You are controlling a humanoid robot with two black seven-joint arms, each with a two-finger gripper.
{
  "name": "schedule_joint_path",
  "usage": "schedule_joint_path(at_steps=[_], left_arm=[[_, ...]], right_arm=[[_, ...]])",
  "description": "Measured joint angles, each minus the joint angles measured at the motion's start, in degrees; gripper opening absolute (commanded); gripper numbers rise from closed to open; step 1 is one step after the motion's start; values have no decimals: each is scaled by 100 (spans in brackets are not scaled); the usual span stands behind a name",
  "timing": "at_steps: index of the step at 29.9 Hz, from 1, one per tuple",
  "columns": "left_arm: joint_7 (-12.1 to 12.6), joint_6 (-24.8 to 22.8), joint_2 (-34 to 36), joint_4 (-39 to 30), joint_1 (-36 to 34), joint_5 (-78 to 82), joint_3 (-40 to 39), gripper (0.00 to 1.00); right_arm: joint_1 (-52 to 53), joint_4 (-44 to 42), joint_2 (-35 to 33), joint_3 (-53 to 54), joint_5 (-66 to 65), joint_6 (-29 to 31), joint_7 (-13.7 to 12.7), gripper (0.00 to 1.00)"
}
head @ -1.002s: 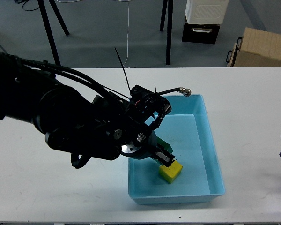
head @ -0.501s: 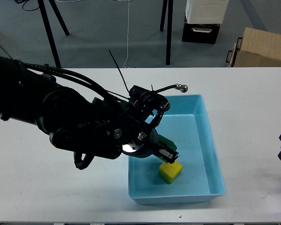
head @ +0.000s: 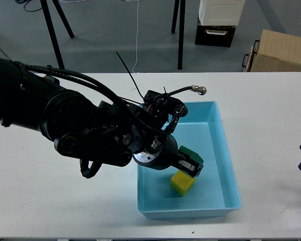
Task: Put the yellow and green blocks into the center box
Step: 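Lower the green cube into the tray beside the yellow cube and release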
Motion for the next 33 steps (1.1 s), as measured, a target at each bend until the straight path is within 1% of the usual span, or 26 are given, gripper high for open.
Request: schedule_joint_path(at_steps=[3, 5, 7, 8, 9, 10, 11, 15, 24, 27, 28, 30, 33], left_arm=[[-2, 42, 0, -38, -37, 35, 0, 0], [89, 49, 0, -62, -80, 53, -9, 0], [229, 69, 0, -53, -101, 52, -18, 17], [284, 77, 0, -32, -101, 41, -21, 31], [312, 92, 0, -3, -101, 25, -27, 55], [319, 112, 0, 29, -101, 16, -34, 77], [319, 132, 0, 74, -101, 13, -39, 88], [319, 181, 0, 287, -39, -37, -57, 95], [332, 138, 0, 314, -18, -87, -71, 96], [321, 217, 0, 351, -18, -100, -109, 96], [311, 293, 0, 389, -20, -123, -146, 96], [290, 601, 0, 566, -23, -242, -246, 96], [282, 1281, 0, 1069, 107, -624, -462, 96]], right_arm=[[5, -1, 18, 8, 0, 0, 0, 99], [6, -1, 20, 18, 0, 0, 0, 99], [6, -1, 21, 27, 1, 0, 0, 99], [0, -1, 21, 34, 2, 0, 0, 99], [-11, -1, 22, 39, 2, 0, 0, 99], [-23, -1, 23, 44, 2, 0, 0, 99], [-37, -1, 23, 48, 3, 0, 0, 99], [-60, -1, 24, 54, 3, 0, 0, 99], [-64, 7, 24, 52, 3, 0, 0, 99], [-64, 7, 24, 57, 3, 0, 0, 99], [-64, 7, 24, 57, 3, 0, 0, 99], [-64, 7, 24, 57, 3, 0, 0, 99], [-64, 7, 24, 57, 3, 0, 0, 99]])
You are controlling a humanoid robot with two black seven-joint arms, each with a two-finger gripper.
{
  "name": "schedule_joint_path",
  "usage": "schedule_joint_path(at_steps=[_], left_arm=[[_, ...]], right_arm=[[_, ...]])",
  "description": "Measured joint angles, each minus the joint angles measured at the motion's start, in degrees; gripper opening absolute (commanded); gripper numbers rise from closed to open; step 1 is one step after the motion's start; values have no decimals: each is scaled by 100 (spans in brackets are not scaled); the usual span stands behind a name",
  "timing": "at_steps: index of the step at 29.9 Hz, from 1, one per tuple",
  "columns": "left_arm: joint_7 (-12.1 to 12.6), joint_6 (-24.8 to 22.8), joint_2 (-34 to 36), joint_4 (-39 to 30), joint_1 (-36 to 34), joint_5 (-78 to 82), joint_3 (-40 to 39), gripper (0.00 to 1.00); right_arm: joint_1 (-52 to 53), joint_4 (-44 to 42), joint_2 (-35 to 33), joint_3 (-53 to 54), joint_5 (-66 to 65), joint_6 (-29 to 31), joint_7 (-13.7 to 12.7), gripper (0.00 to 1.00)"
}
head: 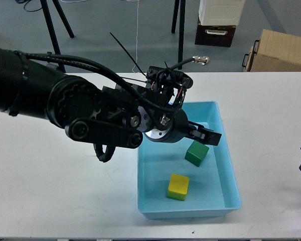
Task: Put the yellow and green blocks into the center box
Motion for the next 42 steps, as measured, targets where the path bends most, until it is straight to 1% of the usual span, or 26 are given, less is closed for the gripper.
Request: schedule_joint_path(at_steps=[2, 4, 5, 7, 11, 17, 20, 22, 24, 26, 27, 28, 30, 34, 38, 40, 42], left_arm=[[-1, 405, 50, 484, 318, -291, -361, 96], [-1, 573, 290, 937, 599, -477, -928, 96], [4, 583, 450, 1109, 728, -546, -1265, 96], [36, 512, 743, 1283, 956, -633, -1833, 100], [87, 416, 1238, 1629, 1473, -689, -2798, 100], [92, 83, 1696, 2214, 2555, -667, -4656, 100], [45, -350, 1978, 2384, 2943, -639, -5422, 100], [36, -922, 2212, 2453, 3162, -655, -5898, 100], [50, -1849, 2472, 2600, 3461, -717, -6466, 100], [72, -3027, 2725, 2974, 3859, -879, -7130, 100], [75, -3373, 2834, 3148, 4078, -997, -7432, 100], [77, -3542, 2926, 3241, 4272, -1104, -7658, 100], [80, -3711, 3136, 3305, 4753, -1355, -8106, 100], [79, -3763, 3225, 3295, 5722, -1641, -9133, 100], [75, -3767, 2843, 3000, 6857, -1699, -10722, 100], [72, -3767, 2627, 2713, 7448, -1702, -11414, 100], [67, -3767, 2372, 2281, 8161, -1701, -12038, 100]], right_arm=[[0, 0, 1, 0, 0, 0, 0, 99], [0, 0, 7, 0, 0, 0, 0, 99], [0, 0, 7, 0, 0, 0, 0, 99], [0, -4, 9, 0, 0, 0, 0, 99], [26, -17, 9, -2, 0, 0, 0, 99], [255, -142, 0, -38, -9, 0, -17, 99], [505, -170, -24, -62, -27, 0, -16, 99], [637, -197, -32, -69, -131, 0, -14, 99], [750, -206, -34, -71, -264, 0, -11, 99], [842, -216, -34, -71, -340, 0, -4, 99], [874, -223, -34, -70, -354, 0, -4, 99], [910, -240, -34, -69, -362, 0, -4, 99], [991, -291, -33, -67, -370, 0, -2, 99], [1139, -333, -27, -36, -374, 0, 0, 99], [1196, -316, -12, -6, -372, 0, 6, 99], [1202, -308, -4, -3, -371, 0, 8, 99], [1203, -287, -1, -2, -370, 0, 9, 99]])
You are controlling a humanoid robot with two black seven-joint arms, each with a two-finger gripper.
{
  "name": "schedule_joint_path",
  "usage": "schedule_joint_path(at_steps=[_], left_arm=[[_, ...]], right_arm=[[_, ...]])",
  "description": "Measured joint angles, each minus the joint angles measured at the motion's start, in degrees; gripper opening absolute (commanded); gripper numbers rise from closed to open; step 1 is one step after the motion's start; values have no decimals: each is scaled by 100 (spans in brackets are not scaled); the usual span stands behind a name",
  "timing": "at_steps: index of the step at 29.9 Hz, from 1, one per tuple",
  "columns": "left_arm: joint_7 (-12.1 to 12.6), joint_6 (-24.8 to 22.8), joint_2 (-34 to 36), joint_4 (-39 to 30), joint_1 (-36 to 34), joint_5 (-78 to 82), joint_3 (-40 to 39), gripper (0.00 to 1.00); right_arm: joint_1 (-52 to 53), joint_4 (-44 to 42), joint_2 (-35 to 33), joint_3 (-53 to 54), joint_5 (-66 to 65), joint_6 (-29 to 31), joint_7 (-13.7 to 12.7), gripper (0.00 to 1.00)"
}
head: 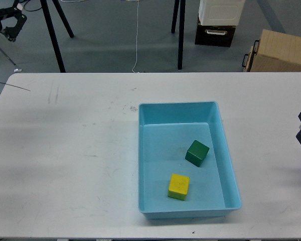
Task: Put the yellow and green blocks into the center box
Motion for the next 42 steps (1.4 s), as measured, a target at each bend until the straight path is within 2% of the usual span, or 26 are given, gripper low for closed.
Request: schedule_joint_path(at_steps=[5, 10, 14, 20, 26, 42], left_arm=[[11, 0, -614, -1600, 1970, 10, -1084, 100], [65, 0, -1312, -2846, 3557, 31, -1556, 100], [186, 0, -1838, -3117, 4331, 26, -1637, 100], [211, 1, -2334, -3161, 5444, -19, -1610, 100], [216, 1, -2371, -3203, 6027, -24, -1580, 100], [230, 1, -2372, -3245, 6040, -22, -1422, 100]], right_arm=[[-55, 65, 1, 12, 13, 0, 1, 99], [-364, 421, 1, 80, 17, 0, 53, 99], [-710, 490, 76, 82, 18, 0, 86, 99], [-1446, 800, 216, 79, -10, 0, 88, 99], [-1894, 918, 220, 57, -113, 0, 80, 99], [-1826, 910, 264, 63, -140, 0, 79, 99]])
